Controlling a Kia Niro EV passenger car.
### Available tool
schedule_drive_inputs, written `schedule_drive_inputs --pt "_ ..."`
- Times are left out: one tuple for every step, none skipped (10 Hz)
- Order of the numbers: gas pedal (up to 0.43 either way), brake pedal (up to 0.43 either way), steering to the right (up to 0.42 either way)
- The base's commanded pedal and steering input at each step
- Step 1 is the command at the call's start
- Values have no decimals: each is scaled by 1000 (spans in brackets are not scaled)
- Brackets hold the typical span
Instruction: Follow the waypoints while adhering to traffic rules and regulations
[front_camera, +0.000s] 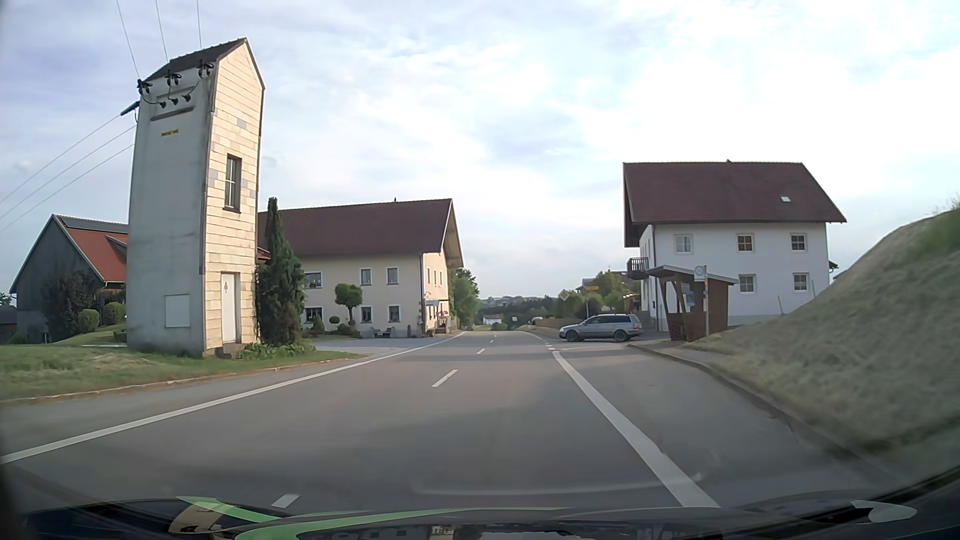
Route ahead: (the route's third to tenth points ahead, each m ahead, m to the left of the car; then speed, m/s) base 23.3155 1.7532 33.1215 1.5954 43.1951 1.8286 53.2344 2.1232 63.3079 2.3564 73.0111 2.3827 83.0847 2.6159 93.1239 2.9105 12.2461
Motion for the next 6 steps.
schedule_drive_inputs --pt "47 0 4" --pt "47 0 4" --pt "47 0 4" --pt "47 0 4" --pt "47 0 4" --pt "47 0 3"
